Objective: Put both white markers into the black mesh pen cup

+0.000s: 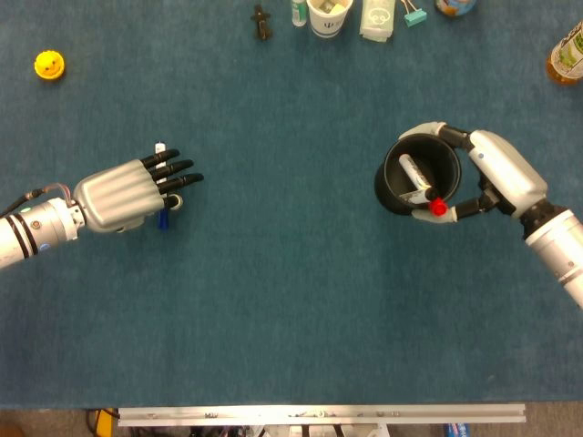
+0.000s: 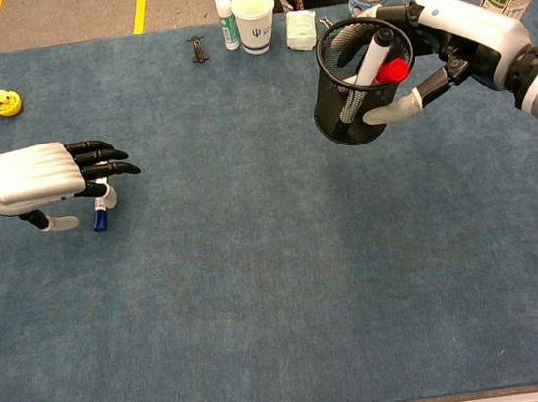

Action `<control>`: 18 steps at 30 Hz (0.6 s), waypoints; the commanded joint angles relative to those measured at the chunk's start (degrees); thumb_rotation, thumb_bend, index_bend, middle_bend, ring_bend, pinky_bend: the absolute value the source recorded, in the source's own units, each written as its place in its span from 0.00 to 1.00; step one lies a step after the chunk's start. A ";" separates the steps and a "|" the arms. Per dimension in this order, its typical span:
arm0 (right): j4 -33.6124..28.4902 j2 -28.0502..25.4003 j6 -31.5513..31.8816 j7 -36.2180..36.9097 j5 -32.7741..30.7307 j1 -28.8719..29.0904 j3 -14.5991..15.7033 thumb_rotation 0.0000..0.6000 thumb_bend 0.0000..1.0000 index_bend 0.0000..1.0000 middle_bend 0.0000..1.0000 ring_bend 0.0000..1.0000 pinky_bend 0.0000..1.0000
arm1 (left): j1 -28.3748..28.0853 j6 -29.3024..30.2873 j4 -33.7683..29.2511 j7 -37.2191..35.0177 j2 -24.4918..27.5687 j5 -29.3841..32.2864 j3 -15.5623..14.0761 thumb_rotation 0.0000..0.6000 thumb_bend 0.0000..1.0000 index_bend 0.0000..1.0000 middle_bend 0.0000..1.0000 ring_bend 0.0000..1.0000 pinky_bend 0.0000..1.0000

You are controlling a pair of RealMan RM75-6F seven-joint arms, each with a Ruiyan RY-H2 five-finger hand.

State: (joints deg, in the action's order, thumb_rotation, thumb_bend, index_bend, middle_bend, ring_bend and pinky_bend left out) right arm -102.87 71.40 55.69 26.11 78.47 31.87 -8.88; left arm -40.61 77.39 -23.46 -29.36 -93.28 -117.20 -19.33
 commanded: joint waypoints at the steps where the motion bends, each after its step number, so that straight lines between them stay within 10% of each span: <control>1: -0.08 -0.03 0.08 -0.08 -0.13 -0.01 -0.06 1.00 0.41 0.41 0.36 0.33 0.37 | 0.20 0.14 0.73 -0.33 -0.51 0.22 -0.50 1.00 0.28 0.36 0.08 0.00 0.09; 18: -0.58 -0.58 0.35 -0.32 -0.88 -0.29 -0.26 1.00 0.41 0.41 0.36 0.33 0.37 | 0.60 0.34 3.79 -2.05 -2.73 1.90 -1.85 1.00 0.28 0.39 0.08 0.00 0.09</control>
State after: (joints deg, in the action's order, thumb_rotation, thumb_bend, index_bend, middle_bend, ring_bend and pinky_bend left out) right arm -103.44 70.82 56.04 25.79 77.59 31.58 -9.14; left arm -40.03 77.75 -19.70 -31.40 -95.98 -115.34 -21.14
